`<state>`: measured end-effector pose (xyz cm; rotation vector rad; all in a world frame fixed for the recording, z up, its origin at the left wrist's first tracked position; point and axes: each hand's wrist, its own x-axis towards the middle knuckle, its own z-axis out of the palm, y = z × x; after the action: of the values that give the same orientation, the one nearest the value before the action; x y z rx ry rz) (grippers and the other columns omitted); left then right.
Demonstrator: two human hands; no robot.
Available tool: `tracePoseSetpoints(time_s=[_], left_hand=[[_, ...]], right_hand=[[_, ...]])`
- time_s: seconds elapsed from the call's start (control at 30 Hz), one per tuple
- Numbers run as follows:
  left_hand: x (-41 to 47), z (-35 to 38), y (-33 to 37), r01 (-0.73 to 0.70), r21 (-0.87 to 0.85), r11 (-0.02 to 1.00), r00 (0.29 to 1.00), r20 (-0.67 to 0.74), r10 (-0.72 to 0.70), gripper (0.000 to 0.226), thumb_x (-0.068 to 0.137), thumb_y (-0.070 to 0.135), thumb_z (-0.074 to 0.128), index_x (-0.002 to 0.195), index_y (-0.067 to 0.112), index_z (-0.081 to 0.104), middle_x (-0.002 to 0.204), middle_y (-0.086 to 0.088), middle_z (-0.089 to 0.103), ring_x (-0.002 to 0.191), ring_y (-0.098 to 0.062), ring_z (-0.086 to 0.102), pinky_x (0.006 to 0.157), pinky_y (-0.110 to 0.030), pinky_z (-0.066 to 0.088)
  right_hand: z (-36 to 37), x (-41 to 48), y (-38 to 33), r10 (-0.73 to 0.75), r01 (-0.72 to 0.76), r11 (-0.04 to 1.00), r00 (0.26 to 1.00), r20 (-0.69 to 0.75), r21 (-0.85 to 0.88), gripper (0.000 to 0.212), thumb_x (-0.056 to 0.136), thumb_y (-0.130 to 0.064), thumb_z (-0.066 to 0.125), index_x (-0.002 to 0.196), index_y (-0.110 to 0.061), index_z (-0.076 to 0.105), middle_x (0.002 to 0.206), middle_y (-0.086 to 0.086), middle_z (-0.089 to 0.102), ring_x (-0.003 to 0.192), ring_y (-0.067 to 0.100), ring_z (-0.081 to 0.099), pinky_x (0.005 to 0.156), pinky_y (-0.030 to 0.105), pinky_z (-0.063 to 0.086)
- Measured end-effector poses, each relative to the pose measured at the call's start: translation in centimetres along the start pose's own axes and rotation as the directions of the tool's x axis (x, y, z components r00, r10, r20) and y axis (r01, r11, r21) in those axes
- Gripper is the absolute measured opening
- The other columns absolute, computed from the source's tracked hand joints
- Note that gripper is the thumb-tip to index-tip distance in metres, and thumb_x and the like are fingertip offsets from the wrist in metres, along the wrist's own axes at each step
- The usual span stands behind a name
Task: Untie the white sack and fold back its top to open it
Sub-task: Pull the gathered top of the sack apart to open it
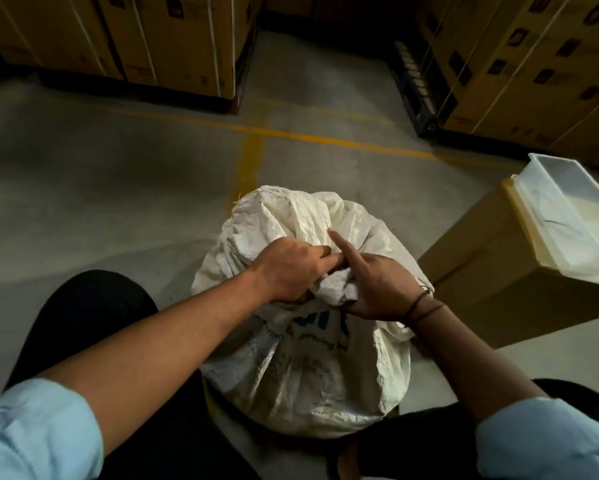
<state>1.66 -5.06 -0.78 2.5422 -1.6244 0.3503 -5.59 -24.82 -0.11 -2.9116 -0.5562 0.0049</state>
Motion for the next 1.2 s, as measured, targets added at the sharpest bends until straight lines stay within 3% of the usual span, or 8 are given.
tracePoseSetpoints(time_s=[0.27,0.47,0.57,0.7,0.8,0.9,1.03,1.2], left_hand=[[-1.0,0.1,-3.7,0.297,-0.162,0.941,0.932,0.265,-0.248,0.113,0.066,0.056,0.082,0.152,0.042,0.01,0.109,-0.004,0.062,0.099,-0.025,0.059,0.074,-0.033,0.044],[-0.9,1.4,-3.0,0.202,-0.032,0.979,0.978,0.068,-0.199,0.064,0.08,0.017,0.065,0.14,0.031,0.044,0.088,0.001,0.07,0.07,-0.026,0.067,0.057,-0.037,0.056],[-0.7,2.3,-1.4,0.046,-0.013,0.999,0.995,-0.093,-0.047,0.044,0.088,0.016,0.055,0.132,0.024,0.055,0.093,0.0,0.074,0.057,-0.025,0.066,0.044,-0.032,0.051],[-0.4,2.3,-0.2,-0.019,-0.039,0.999,0.994,-0.108,0.014,0.047,0.084,0.016,0.046,0.13,0.021,0.056,0.098,-0.001,0.073,0.066,-0.025,0.067,0.045,-0.032,0.051],[0.1,1.9,0.0,-0.122,-0.034,0.992,0.987,-0.107,0.117,0.052,0.07,0.014,0.062,0.122,0.021,0.059,0.104,-0.003,0.069,0.091,-0.025,0.063,0.064,-0.036,0.055],[0.5,1.3,-0.1,-0.156,-0.138,0.978,0.985,0.059,0.165,0.078,0.061,0.018,0.077,0.133,0.022,0.048,0.132,-0.009,0.059,0.128,-0.026,0.05,0.114,-0.033,0.038],[-0.1,0.4,-1.1,0.127,-0.283,0.951,0.9,0.435,0.01,0.115,0.066,0.013,0.076,0.152,0.046,0.006,0.103,-0.001,0.061,0.09,-0.019,0.058,0.07,-0.028,0.047],[-0.6,0.2,-5.3,0.243,-0.129,0.961,0.759,0.642,-0.106,0.109,0.052,0.069,0.081,0.146,0.042,0.033,0.125,0.012,0.062,0.116,-0.017,0.056,0.099,-0.039,0.038]], right_hand=[[3.8,-1.8,2.5,-0.124,-0.101,0.907,0.863,-0.49,-0.409,0.07,0.09,-0.018,0.067,0.15,-0.005,0.033,0.099,0.014,0.062,0.079,0.031,0.055,0.071,0.043,0.044],[-0.9,-1.5,0.2,0.117,-0.127,0.987,0.988,0.102,0.098,0.083,0.075,-0.088,0.05,0.132,-0.028,0.048,0.116,-0.006,0.059,0.103,0.013,0.055,0.095,0.033,0.044],[-2.5,-1.5,-0.4,0.234,-0.278,0.94,0.948,0.216,0.199,0.064,0.067,-0.084,0.065,0.098,-0.029,0.054,0.092,-0.011,0.061,0.08,0.013,0.058,0.068,0.029,0.048],[-0.4,-0.1,-1.5,0.348,-0.415,0.892,0.884,0.312,0.181,0.12,0.054,-0.076,0.08,0.147,-0.02,0.029,0.137,0.001,0.051,0.113,0.021,0.059,0.093,0.034,0.053],[2.1,0.9,-2.1,0.383,-0.473,0.859,0.847,0.369,0.196,0.095,0.062,-0.059,0.085,0.136,-0.017,0.044,0.111,0.002,0.066,0.098,0.022,0.063,0.081,0.033,0.053],[3.0,0.6,-2.3,0.342,-0.397,0.906,0.891,0.3,0.145,0.066,0.069,-0.051,0.082,0.119,-0.015,0.058,0.106,0.003,0.063,0.099,0.024,0.057,0.086,0.037,0.049],[2.4,-0.1,-1.6,0.188,-0.199,0.979,0.962,0.196,0.037,0.069,0.078,-0.034,0.072,0.138,-0.017,0.043,0.111,0.005,0.065,0.094,0.028,0.064,0.077,0.039,0.054],[4.8,-2.2,-0.5,0.038,-0.142,0.917,0.961,-0.274,-0.372,0.056,0.078,-0.022,0.061,0.133,-0.012,0.055,0.094,0.006,0.063,0.073,0.029,0.061,0.073,0.04,0.04]])
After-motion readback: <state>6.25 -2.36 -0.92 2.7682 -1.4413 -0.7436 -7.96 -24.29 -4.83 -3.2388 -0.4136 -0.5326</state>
